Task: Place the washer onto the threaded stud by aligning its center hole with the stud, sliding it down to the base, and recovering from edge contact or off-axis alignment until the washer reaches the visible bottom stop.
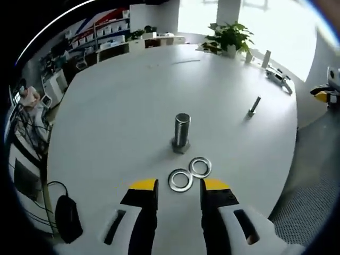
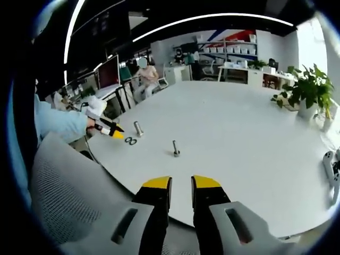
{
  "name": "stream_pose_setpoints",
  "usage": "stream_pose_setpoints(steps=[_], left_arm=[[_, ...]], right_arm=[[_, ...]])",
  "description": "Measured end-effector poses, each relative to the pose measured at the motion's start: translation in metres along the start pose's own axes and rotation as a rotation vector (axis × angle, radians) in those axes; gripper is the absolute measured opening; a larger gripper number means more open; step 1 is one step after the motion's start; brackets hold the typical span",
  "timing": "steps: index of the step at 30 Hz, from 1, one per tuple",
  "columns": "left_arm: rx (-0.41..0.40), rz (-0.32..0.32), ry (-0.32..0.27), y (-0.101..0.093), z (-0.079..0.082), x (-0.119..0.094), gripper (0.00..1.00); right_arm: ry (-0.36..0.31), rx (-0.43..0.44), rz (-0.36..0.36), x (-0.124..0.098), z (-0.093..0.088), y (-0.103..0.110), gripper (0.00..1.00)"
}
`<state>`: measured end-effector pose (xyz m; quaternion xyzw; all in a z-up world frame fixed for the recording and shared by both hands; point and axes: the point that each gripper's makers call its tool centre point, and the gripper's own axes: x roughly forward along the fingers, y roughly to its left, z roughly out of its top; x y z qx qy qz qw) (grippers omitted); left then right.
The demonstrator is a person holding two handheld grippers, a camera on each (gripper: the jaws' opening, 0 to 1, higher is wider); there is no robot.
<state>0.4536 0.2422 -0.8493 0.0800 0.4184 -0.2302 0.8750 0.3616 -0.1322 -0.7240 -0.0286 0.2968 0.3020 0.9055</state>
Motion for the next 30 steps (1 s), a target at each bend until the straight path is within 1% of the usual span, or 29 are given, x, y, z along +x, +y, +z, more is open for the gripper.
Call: stream_pose_setpoints(steps=[1,5,6,7,8,9,11,15,17,18,19,20,21,22,24,27,29,30], left_arm=[[-0.007,0.002,0.017,0.003,-0.003,0.003,0.26],[-0.008,0.010,0.030,0.006,-0.001,0.006,0.25],[-0.022,0.009,0.029,0.006,0.000,0.007,0.24],[-0.058,-0.001,0.029,0.005,0.001,0.009,0.24],[-0.069,-0.007,0.033,0.005,0.001,0.010,0.24],[-0.060,-0.005,0.039,0.005,0.000,0.011,0.23],[-0.007,0.004,0.056,0.004,-0.004,0.013,0.20],[-0.029,0.002,0.064,0.000,-0.006,0.012,0.19],[-0.014,0.018,0.075,-0.002,-0.008,0.014,0.18],[0.023,0.027,0.098,0.000,-0.012,0.014,0.16],[0.059,0.028,0.133,-0.002,-0.018,0.015,0.15],[0.089,0.040,0.034,-0.003,-0.001,0.019,0.15],[0.080,0.028,0.105,-0.007,-0.012,0.016,0.15],[0.069,0.035,0.087,-0.008,-0.007,0.016,0.15],[0.072,0.043,0.070,-0.009,-0.005,0.015,0.14],[0.074,0.048,0.062,-0.008,-0.005,0.015,0.11],[0.107,0.039,0.067,-0.011,-0.004,0.015,0.08],[0.176,0.020,0.064,-0.015,-0.002,0.015,0.06]], right_arm=[[0.002,0.001,-0.001,0.000,0.000,0.000,0.16],[-0.001,0.003,-0.001,0.000,0.000,0.000,0.16],[0.000,0.003,-0.001,0.000,0.000,0.000,0.16],[0.000,0.003,-0.001,0.000,-0.001,0.000,0.16],[-0.001,0.006,0.000,-0.001,0.000,0.000,0.16],[-0.006,0.013,0.001,-0.001,0.000,0.000,0.16],[-0.012,0.016,0.000,-0.001,0.001,0.000,0.16],[-0.010,0.017,-0.002,-0.001,0.000,-0.001,0.16],[-0.011,0.019,-0.002,-0.001,0.001,-0.001,0.16],[-0.010,0.020,-0.002,-0.001,0.001,-0.001,0.16],[-0.009,0.020,-0.002,-0.001,0.000,-0.001,0.16],[-0.008,0.020,-0.002,-0.001,0.000,-0.001,0.16],[-0.008,0.020,-0.002,-0.001,0.000,-0.001,0.16],[-0.007,0.020,-0.002,-0.001,0.000,-0.001,0.16],[-0.007,0.021,-0.003,-0.001,0.000,-0.001,0.16],[-0.007,0.022,-0.004,-0.001,0.001,-0.001,0.16],[-0.006,0.023,-0.005,-0.001,0.000,-0.001,0.16],[-0.004,0.022,-0.005,-0.001,0.000,-0.001,0.16]])
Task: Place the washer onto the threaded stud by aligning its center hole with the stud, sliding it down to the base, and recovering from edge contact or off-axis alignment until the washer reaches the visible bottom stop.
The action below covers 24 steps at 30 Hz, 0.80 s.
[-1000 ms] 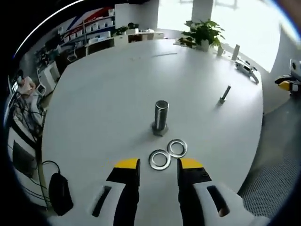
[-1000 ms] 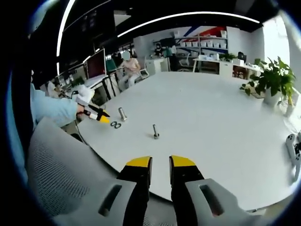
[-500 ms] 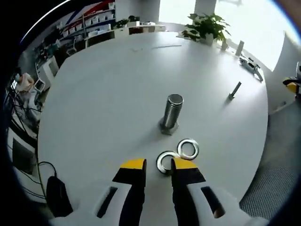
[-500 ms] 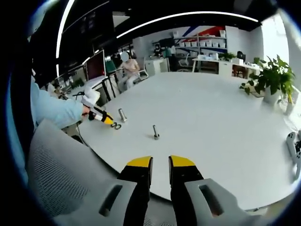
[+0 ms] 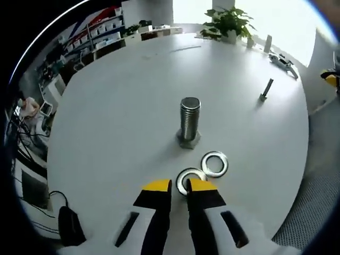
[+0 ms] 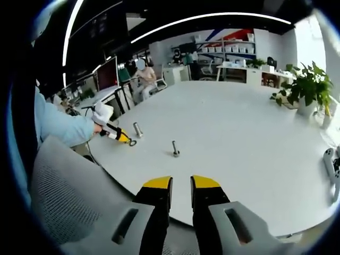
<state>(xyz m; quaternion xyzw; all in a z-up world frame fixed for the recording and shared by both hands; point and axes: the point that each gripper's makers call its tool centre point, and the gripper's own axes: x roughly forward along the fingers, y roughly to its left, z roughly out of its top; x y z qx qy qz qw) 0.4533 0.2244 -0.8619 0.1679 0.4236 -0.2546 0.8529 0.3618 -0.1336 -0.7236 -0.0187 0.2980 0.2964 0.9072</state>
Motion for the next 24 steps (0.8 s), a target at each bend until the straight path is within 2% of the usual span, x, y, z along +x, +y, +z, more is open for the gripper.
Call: stream_pose_setpoints(steps=[1,3,13,19,24], left_arm=[[0.014,0.002,0.002,-0.001,0.000,-0.001,0.05],[-0.021,0.005,0.007,-0.002,0.001,0.000,0.03],[-0.006,0.030,0.004,-0.003,0.000,-0.008,0.02],[-0.004,0.015,-0.012,-0.002,0.009,-0.017,0.01],[-0.008,0.017,-0.042,-0.001,0.023,-0.028,0.01]], right_arm=[[0.004,-0.002,0.000,0.000,-0.001,0.000,0.16],[0.007,-0.003,0.000,0.000,-0.001,0.000,0.16],[0.005,-0.001,-0.003,0.000,-0.001,-0.001,0.16],[0.001,0.000,-0.003,0.000,0.000,-0.001,0.16],[-0.003,0.000,-0.002,0.000,0.001,-0.001,0.16]])
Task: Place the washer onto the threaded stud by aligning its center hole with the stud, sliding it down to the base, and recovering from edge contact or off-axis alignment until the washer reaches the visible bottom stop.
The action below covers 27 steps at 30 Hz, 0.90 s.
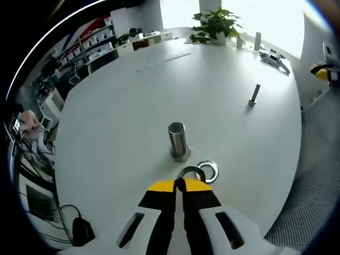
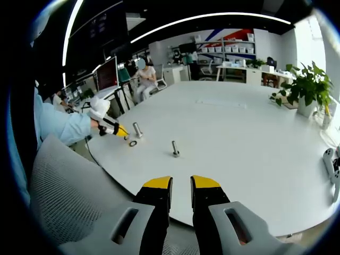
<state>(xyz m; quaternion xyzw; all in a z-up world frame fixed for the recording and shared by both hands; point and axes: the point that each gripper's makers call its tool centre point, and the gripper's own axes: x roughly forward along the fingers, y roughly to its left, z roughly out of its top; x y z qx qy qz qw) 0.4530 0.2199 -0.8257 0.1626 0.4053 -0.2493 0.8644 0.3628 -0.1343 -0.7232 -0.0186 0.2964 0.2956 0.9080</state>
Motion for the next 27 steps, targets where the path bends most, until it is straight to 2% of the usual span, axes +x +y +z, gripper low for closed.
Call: stream_pose_setpoints(steps=[4,6,13,18,20,21,24,27], left_arm=[[-0.018,-0.013,-0.022,-0.003,0.015,-0.010,0.01],[-0.039,-0.027,-0.022,0.001,0.018,-0.012,0.01],[-0.064,-0.027,-0.042,0.003,0.041,-0.017,0.01],[-0.093,-0.016,-0.032,0.009,0.050,-0.012,0.01],[-0.128,0.009,-0.024,0.016,0.052,-0.009,0.02],[-0.132,-0.015,0.000,0.013,0.051,-0.007,0.02],[-0.123,-0.004,0.019,0.021,0.054,-0.002,0.02],[-0.165,-0.014,0.030,0.024,0.055,0.002,0.02]], right_arm=[[-0.002,-0.001,0.001,0.000,0.000,0.000,0.16],[-0.002,-0.001,0.002,0.000,0.000,0.001,0.16],[-0.006,0.008,-0.006,0.000,0.001,-0.001,0.16],[-0.004,0.004,-0.003,0.000,0.001,0.000,0.16],[-0.006,0.005,-0.004,0.000,0.001,0.000,0.16],[-0.006,0.005,-0.004,0.000,0.001,0.000,0.16],[-0.007,0.006,-0.004,-0.001,0.001,0.000,0.16],[-0.008,0.006,-0.004,-0.001,0.001,0.000,0.16]])
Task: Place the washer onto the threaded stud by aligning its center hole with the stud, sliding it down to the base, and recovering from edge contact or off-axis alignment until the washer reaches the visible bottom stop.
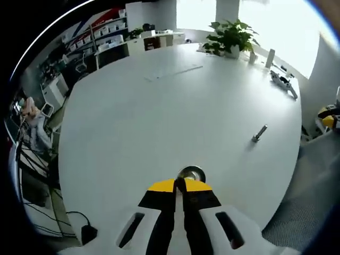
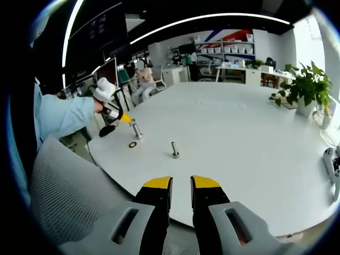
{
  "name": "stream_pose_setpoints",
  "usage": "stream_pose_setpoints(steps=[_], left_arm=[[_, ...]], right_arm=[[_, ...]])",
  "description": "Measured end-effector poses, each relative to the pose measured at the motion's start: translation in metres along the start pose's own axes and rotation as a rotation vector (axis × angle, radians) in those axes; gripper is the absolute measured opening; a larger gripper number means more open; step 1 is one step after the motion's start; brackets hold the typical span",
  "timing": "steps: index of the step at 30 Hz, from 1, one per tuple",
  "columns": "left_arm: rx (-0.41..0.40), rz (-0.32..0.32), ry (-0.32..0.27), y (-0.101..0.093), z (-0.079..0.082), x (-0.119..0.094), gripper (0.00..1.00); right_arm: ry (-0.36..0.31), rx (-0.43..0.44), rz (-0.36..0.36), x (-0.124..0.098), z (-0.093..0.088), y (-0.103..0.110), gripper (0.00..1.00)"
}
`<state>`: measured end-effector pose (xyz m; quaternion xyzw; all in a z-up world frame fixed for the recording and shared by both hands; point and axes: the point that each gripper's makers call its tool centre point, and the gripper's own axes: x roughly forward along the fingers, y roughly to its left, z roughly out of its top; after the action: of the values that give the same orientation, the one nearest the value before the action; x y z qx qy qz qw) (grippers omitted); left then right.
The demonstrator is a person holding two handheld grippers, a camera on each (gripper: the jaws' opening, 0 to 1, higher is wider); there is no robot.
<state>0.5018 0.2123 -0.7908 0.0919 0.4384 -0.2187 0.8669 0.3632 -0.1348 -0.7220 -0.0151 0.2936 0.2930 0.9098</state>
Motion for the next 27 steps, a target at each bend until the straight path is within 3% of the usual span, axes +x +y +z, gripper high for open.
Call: stream_pose_setpoints(steps=[6,27], left_arm=[[0.007,-0.008,0.022,-0.006,-0.002,0.006,0.02],[-0.090,-0.026,0.068,-0.003,-0.007,0.012,0.02]], right_arm=[[-0.001,0.001,-0.001,0.000,0.000,0.000,0.16],[0.000,0.002,0.003,0.000,0.000,0.001,0.16]])
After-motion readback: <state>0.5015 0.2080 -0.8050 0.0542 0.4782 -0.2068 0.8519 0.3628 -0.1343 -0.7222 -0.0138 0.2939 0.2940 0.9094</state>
